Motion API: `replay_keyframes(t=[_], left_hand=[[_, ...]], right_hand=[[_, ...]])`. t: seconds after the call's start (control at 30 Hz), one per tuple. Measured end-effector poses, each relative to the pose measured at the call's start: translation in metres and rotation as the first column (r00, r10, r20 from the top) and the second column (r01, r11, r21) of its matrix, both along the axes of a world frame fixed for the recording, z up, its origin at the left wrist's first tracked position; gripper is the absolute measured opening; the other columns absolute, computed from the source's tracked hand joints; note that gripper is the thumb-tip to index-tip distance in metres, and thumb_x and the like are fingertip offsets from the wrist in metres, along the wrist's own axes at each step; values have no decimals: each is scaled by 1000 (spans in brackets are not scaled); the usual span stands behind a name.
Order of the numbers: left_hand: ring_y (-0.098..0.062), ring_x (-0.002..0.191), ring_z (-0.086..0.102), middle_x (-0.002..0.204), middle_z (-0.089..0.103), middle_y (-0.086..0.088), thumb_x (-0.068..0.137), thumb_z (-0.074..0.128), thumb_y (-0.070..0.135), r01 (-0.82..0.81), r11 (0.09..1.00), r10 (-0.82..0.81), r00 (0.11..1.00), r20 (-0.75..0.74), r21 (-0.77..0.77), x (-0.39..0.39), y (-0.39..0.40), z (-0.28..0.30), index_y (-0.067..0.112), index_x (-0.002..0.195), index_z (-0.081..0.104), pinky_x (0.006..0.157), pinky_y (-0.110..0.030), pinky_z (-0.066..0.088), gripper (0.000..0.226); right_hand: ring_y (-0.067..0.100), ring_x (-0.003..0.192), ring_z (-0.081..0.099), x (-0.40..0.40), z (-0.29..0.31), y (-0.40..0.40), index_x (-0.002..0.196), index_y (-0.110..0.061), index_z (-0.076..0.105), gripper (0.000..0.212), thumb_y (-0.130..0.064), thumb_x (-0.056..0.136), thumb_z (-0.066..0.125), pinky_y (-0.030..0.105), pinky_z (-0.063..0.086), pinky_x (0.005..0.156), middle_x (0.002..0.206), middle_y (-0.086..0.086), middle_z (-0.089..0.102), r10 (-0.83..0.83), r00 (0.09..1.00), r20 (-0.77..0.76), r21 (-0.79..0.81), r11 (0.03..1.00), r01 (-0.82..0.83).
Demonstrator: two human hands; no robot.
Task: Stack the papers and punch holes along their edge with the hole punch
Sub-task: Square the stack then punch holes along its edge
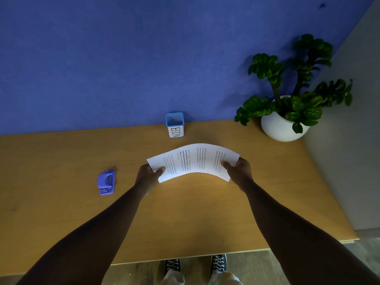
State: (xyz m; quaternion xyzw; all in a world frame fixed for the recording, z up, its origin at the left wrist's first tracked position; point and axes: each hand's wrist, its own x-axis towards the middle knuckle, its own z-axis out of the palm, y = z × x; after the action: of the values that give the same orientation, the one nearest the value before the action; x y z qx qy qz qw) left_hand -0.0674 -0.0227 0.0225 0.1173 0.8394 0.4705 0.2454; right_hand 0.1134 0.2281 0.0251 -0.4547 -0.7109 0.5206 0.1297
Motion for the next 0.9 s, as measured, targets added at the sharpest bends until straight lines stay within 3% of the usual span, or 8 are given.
replay_keyframes(t=[0.13, 0.23, 0.33, 0.43, 0.53, 0.7, 0.8, 0.9], left_hand=[[-20, 94, 70, 102, 74, -1, 91, 70, 18, -46, 992, 49, 999, -16, 119, -8, 1, 10, 9, 110, 71, 66, -20, 49, 21], [-18, 87, 71, 95, 76, -1, 90, 72, 21, -88, 976, 94, 995, -19, 201, -16, 1, 19, 16, 101, 71, 70, -26, 53, 12], [-15, 82, 67, 95, 76, -9, 89, 73, 22, -122, 961, 133, 991, -27, 248, -24, 0, 26, 15, 101, 72, 75, -34, 52, 15], [-8, 84, 67, 94, 74, 2, 87, 75, 19, -192, 936, 189, 981, 40, 295, -27, -1, 32, 15, 112, 70, 78, -29, 54, 26], [1, 76, 67, 91, 73, 8, 86, 76, 19, -273, 904, 251, 962, 108, 330, -28, 0, 35, 15, 118, 69, 68, -17, 53, 33], [-2, 86, 64, 95, 71, 16, 83, 79, 18, -440, 812, 341, 891, 298, 385, -24, 9, 42, 20, 125, 64, 79, -25, 49, 45], [-5, 95, 66, 112, 69, 9, 83, 79, 16, -485, 758, 308, 855, 417, 437, -17, 15, 45, 19, 128, 61, 71, -23, 55, 49], [-9, 94, 71, 110, 74, 3, 82, 79, 13, -496, 726, 264, 841, 472, 477, -8, 24, 46, 15, 117, 67, 68, -22, 59, 37]], right_hand=[[18, 86, 68, -2, 13, 2, 114, -17, 66, 27, -27, 90, 67, 27, 56, 66, 98, 0, 70, 78, 995, -56, 63, 995, -75], [15, 83, 70, -4, 22, 7, 106, -25, 66, 17, -26, 89, 69, 30, 58, 67, 96, -3, 72, 68, 991, -117, 13, 998, -67], [8, 76, 71, -4, 32, 8, 94, -36, 66, 13, -25, 88, 71, 18, 54, 55, 89, -11, 73, 29, 981, -193, -59, 997, -41], [13, 77, 74, -3, 35, 10, 96, -29, 70, 12, -22, 87, 72, 20, 55, 55, 87, -8, 76, -31, 967, -252, -147, 989, -7], [20, 82, 74, -3, 33, 12, 100, -21, 72, 14, -18, 86, 72, 31, 58, 64, 92, -2, 77, -107, 942, -319, -233, 972, 32], [21, 87, 73, -4, 33, 12, 100, -19, 71, 15, -12, 87, 70, 38, 59, 75, 99, 1, 76, -202, 902, -382, -335, 940, 68], [22, 90, 72, -5, 34, 8, 105, -14, 70, 18, -10, 88, 69, 40, 59, 78, 104, 5, 75, -251, 879, -405, -389, 918, 83], [23, 92, 72, -5, 34, 1, 109, -12, 69, 20, -8, 89, 68, 38, 59, 75, 105, 5, 75, -278, 859, -430, -429, 900, 77]])
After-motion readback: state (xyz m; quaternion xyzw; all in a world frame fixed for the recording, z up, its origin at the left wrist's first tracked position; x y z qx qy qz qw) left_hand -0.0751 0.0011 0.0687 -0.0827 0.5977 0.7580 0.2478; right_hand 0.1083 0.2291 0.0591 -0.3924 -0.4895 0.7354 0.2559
